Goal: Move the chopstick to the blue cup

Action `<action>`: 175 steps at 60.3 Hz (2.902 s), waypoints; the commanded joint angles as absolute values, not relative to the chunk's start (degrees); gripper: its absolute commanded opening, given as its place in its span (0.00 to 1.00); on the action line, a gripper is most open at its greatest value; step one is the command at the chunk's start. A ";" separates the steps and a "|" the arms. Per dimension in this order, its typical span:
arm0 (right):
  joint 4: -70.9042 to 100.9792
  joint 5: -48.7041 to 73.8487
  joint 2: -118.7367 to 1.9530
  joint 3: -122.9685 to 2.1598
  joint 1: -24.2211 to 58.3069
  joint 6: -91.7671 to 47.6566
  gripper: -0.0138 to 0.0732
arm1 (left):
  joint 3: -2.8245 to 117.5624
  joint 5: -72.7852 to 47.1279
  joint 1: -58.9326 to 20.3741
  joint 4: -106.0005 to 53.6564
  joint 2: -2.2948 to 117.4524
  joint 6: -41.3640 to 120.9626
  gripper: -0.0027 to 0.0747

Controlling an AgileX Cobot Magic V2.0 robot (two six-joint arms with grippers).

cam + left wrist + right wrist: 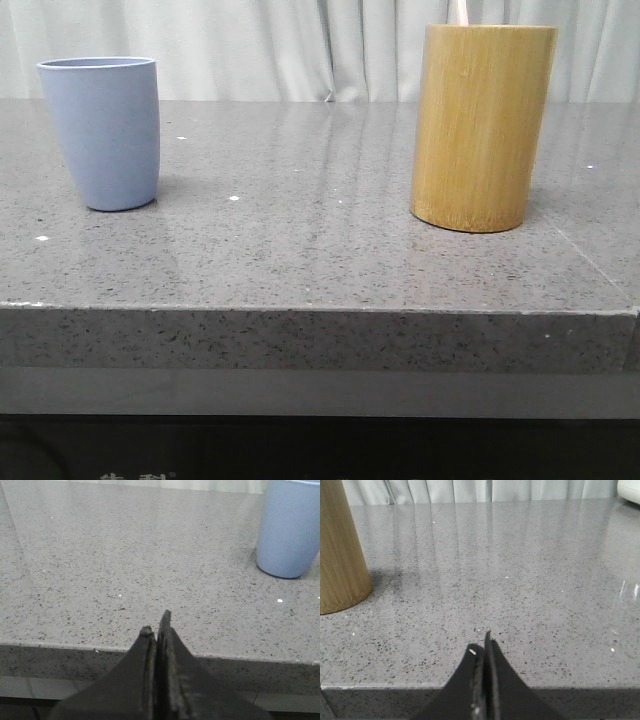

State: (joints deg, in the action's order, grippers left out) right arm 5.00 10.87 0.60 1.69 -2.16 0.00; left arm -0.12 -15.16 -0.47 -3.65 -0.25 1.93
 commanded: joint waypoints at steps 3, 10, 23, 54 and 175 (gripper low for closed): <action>4.48 5.73 1.79 1.31 -2.55 0.00 0.06 | -0.58 -10.43 -0.40 -3.24 -1.63 1.38 0.01; 4.48 4.81 1.79 1.31 -2.55 0.00 0.06 | -0.58 -9.08 -0.40 -3.24 -1.63 1.38 0.01; 4.48 0.44 1.79 1.31 -2.55 0.00 0.06 | -0.58 2.99 -0.40 -3.24 -1.63 1.38 0.01; 4.48 -1.76 1.79 1.31 -2.55 0.00 0.06 | -0.58 8.67 -0.40 -3.24 -1.63 1.38 0.01; 4.48 20.43 -24.84 -38.80 -2.44 0.00 0.87 | 58.36 -33.01 -10.61 -3.96 54.82 3.51 0.93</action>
State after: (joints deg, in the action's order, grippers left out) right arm 5.00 24.95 -24.03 -36.86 -2.16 0.00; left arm 52.18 -31.82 -8.20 -3.65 50.14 3.38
